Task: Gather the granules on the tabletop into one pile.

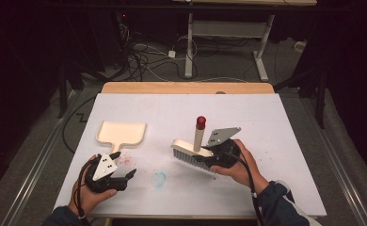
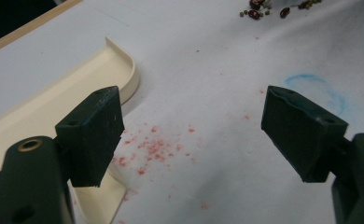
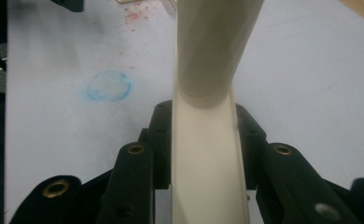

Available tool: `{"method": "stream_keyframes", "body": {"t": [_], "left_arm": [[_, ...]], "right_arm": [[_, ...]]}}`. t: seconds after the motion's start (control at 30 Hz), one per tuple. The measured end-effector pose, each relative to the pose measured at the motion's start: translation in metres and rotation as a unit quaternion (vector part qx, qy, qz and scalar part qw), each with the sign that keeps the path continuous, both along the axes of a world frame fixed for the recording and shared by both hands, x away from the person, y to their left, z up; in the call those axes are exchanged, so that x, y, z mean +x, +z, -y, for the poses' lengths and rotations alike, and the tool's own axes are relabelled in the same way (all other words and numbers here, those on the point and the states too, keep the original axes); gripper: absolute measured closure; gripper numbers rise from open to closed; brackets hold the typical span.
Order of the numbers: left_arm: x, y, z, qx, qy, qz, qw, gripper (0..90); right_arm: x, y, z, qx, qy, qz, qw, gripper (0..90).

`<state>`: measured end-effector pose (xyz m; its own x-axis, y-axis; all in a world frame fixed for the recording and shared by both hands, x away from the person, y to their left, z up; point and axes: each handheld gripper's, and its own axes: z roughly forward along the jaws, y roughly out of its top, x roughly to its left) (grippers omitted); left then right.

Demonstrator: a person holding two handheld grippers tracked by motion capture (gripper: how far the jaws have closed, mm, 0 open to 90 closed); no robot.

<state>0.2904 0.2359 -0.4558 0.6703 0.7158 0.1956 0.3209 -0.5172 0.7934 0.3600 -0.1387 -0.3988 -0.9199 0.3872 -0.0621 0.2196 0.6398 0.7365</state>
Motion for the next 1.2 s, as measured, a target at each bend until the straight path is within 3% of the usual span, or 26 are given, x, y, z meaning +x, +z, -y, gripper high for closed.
{"method": "stream_keyframes", "body": {"t": [0.07, 0.1, 0.13, 0.23, 0.4, 0.47, 0.53, 0.77, 0.97, 1.03, 1.2], "left_arm": [[-0.002, 0.000, 0.000, -0.002, 0.002, -0.004, 1.0000, 20.4], [-0.002, 0.001, 0.000, -0.001, 0.002, -0.004, 1.0000, 20.4], [-0.002, 0.001, -0.001, 0.002, 0.001, 0.002, 1.0000, 20.4], [-0.001, 0.000, 0.000, 0.004, -0.001, 0.001, 1.0000, 20.4], [0.000, 0.000, 0.004, 0.014, -0.004, 0.001, 0.9999, 20.4], [0.000, 0.000, 0.005, 0.014, -0.007, 0.000, 0.9999, 20.1], [0.002, -0.001, 0.005, 0.016, -0.008, -0.002, 0.9998, 19.9], [0.005, -0.005, 0.008, 0.027, -0.009, -0.012, 0.9995, 19.9], [0.005, -0.005, 0.008, 0.026, -0.012, -0.014, 0.9995, 19.9], [0.006, -0.006, 0.008, 0.025, -0.013, -0.015, 0.9995, 19.9], [0.004, -0.004, 0.009, 0.028, -0.019, -0.010, 0.9994, 19.9]], "right_arm": [[-0.010, 0.005, 0.009, 0.010, 0.015, -0.001, 0.9998, 67.4], [-0.020, 0.009, 0.019, 0.017, 0.036, -0.001, 0.9992, 67.4], [-0.020, 0.009, 0.019, 0.017, 0.036, -0.001, 0.9992, 67.4], [-0.034, 0.009, 0.036, 0.021, 0.076, 0.001, 0.9969, 67.3], [-0.041, -0.004, 0.059, -0.020, 0.160, 0.001, 0.9869, 67.3], [-0.038, -0.010, 0.065, -0.045, 0.174, 0.010, 0.9837, 67.4], [-0.030, -0.014, 0.068, -0.049, 0.185, 0.008, 0.9814, 67.3], [0.020, -0.022, 0.064, -0.022, 0.182, 0.014, 0.9829, 67.2], [0.036, -0.023, 0.051, -0.015, 0.184, 0.015, 0.9827, 67.1], [0.037, -0.021, 0.048, -0.012, 0.174, 0.030, 0.9842, 67.4], [0.032, -0.015, 0.047, 0.017, 0.161, 0.027, 0.9865, 67.3]]}}
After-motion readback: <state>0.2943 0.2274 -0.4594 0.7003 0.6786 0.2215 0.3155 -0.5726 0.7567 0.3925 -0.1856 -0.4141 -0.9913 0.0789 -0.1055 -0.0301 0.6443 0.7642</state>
